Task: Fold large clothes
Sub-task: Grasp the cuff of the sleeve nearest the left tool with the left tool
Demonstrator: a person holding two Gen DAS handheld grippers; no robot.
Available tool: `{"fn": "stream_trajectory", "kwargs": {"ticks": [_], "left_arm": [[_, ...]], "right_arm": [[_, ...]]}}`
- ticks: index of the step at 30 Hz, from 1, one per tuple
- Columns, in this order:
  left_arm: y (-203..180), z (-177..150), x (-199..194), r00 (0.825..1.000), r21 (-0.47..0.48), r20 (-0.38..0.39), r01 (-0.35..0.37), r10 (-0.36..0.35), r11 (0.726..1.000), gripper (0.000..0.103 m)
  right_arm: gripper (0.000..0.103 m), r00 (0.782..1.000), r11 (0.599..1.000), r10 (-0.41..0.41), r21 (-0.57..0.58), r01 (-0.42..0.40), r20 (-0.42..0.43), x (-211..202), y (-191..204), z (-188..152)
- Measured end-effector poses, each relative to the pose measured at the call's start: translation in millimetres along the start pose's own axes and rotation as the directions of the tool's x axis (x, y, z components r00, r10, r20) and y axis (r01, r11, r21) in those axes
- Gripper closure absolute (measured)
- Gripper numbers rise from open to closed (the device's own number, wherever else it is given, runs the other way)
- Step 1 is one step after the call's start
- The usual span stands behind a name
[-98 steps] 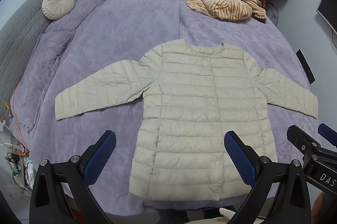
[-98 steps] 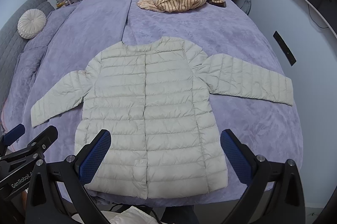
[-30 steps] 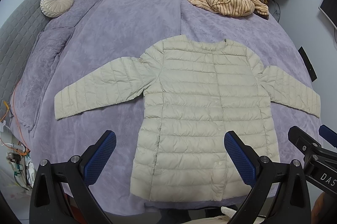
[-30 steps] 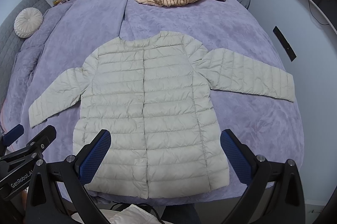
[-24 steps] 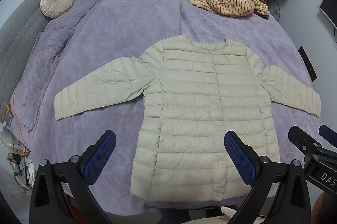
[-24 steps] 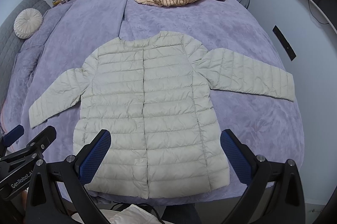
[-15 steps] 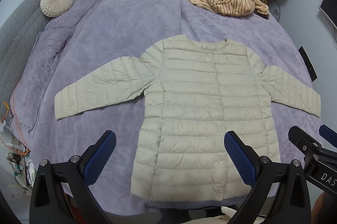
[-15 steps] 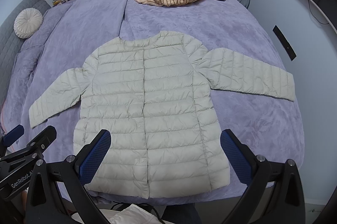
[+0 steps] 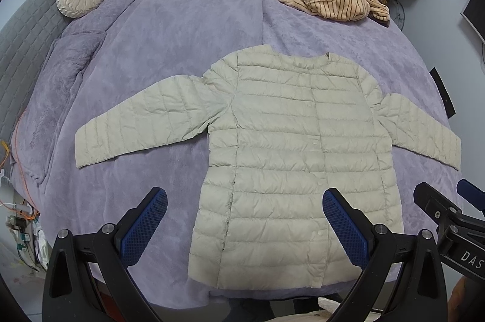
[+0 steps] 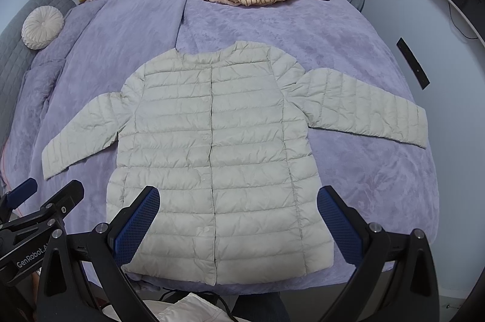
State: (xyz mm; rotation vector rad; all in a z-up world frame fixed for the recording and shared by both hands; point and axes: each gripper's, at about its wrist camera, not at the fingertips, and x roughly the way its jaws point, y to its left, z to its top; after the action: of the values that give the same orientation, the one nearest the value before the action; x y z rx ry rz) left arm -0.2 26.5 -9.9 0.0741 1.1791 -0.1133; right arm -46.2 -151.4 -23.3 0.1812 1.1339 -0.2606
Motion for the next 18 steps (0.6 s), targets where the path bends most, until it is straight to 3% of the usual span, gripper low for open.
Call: {"fn": "stream_trajectory", "kwargs": {"ticks": [8,12,15,18], "left_arm": [[43,10,20,0.999,-0.086,-0.018,0.044,-0.046,0.995,0.000],[79,7,38,0.997,-0.173,-0.028,0.065,-0.071,0.983,0.000],[103,3,55,0.998,-0.206,-0.029,0.041,-0.048,0.978,0.000],[130,-2,77,0.998,-0.251,-0.048,0.023,-0.036,0.968,0.000]], "right_arm": [[0.000,0.999,0.999,0.032,-0.034,-0.033,-0.005,15,11,23],[0.000,0.991,0.992,0.105,-0.067,-0.111,-0.083,42,29,28],[0.000,0.977,0.982,0.149,-0.093,-0.164,-0.156,65,50,27],[0.000,0.968,0.976,0.143,-0.134,-0.173,-0.208,85,75,25]]}}
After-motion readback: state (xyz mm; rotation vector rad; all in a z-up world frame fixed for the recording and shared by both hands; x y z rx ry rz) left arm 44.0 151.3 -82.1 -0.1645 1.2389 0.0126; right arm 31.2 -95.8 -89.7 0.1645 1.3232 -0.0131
